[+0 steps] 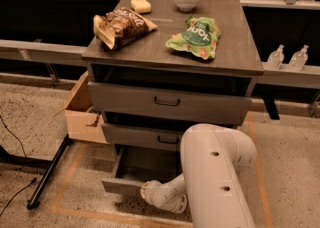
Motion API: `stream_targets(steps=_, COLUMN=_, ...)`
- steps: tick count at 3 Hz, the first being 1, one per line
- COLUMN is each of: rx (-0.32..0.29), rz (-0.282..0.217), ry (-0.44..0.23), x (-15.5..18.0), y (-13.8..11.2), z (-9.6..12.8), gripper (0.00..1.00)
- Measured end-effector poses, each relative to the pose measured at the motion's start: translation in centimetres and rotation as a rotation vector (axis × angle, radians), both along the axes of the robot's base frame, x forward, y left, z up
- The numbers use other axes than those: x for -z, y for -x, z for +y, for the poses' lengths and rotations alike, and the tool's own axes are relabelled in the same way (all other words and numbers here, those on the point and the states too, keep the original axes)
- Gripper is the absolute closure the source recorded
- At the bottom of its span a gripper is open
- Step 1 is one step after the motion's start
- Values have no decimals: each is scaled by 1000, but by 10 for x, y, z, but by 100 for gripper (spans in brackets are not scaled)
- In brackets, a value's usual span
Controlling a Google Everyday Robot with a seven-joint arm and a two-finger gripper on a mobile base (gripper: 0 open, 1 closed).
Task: Close bottom drawer
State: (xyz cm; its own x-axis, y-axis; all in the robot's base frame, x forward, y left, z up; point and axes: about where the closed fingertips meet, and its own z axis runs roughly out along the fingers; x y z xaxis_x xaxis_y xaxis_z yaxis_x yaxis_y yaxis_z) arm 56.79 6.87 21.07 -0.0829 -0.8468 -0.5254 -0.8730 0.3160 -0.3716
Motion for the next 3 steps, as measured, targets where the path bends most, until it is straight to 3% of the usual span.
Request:
stream_targets(steps=2, rx=18, rz=-28, ry=-1, x=1, y=-8, z=3, gripper=100)
stream_targets(steps=3, rx=17, rz=-45, ry=-37, x=-6, y=-10, z=8, gripper=100)
